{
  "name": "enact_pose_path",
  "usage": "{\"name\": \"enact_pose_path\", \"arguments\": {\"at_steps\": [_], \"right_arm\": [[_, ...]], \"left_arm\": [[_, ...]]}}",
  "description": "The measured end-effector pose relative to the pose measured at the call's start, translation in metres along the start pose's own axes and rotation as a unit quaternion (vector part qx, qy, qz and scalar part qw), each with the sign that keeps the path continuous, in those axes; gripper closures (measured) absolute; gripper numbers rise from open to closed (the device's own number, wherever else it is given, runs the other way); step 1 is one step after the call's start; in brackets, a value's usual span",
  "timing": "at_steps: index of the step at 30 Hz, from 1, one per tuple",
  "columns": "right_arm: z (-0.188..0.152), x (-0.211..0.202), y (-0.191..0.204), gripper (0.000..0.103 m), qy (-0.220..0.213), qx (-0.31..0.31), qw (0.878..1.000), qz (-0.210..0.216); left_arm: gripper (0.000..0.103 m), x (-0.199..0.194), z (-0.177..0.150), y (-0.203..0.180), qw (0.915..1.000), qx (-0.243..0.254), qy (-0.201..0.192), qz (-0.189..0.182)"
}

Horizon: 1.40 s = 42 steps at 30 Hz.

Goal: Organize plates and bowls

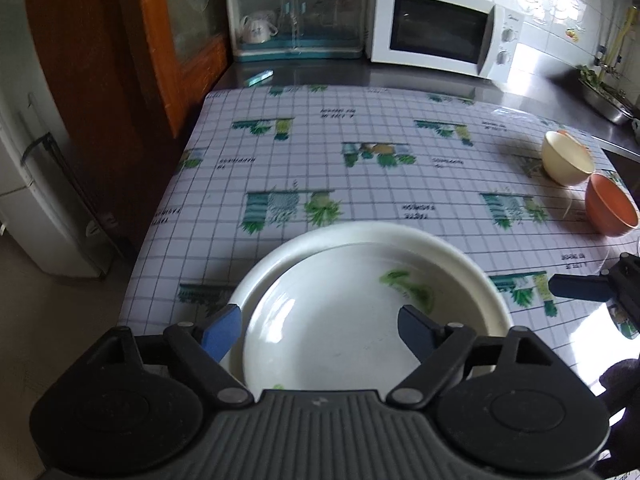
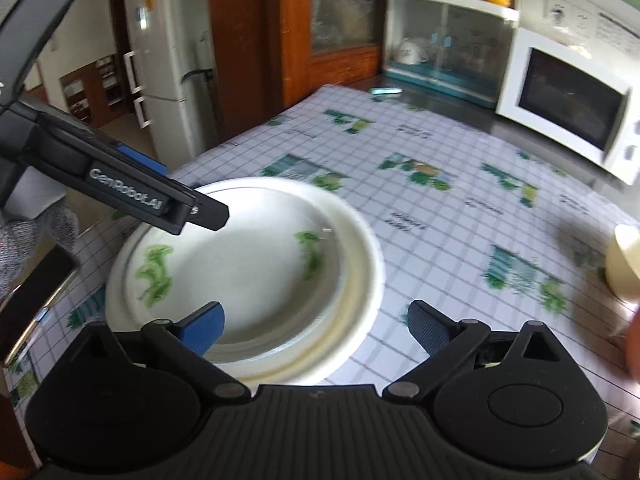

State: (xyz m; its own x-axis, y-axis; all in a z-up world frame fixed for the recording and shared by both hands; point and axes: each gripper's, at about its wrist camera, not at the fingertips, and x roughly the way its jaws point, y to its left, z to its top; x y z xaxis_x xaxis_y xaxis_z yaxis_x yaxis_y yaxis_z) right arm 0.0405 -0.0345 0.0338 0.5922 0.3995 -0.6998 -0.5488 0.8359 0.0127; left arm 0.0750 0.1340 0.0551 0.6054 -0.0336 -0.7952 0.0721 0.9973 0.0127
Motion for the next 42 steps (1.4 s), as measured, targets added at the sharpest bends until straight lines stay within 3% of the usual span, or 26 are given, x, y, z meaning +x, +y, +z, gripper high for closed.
{"name": "enact_pose_path", "arguments": {"at_steps": [7,19,25,33,42], "right_arm": [[-0.009,-0.022,-0.034,0.000,-0.015,0.037,0.998,-0.052],[-0.041,-0.059,-0.102,0.000,-0.014,0.109,0.985,-0.130],[-0.061,-0.078,-0.124,0.000,-0.008,0.124,0.980,-0.155],[-0.093,-0.107,-0.154,0.000,-0.004,0.152,0.969,-0.194],[-0.124,-0.134,-0.187,0.000,0.013,0.167,0.957,-0.239]], "left_arm": [[0.008,0.007,0.016,-0.051,0.9988,0.039,-0.014,-0.026],[0.007,0.026,0.037,-0.136,0.9930,0.093,-0.018,-0.070],[0.007,0.032,0.044,-0.180,0.9872,0.128,-0.024,-0.092],[0.009,0.033,0.047,-0.236,0.9737,0.168,-0.037,-0.150],[0.015,0.038,0.046,-0.288,0.9603,0.193,-0.028,-0.199]]}}
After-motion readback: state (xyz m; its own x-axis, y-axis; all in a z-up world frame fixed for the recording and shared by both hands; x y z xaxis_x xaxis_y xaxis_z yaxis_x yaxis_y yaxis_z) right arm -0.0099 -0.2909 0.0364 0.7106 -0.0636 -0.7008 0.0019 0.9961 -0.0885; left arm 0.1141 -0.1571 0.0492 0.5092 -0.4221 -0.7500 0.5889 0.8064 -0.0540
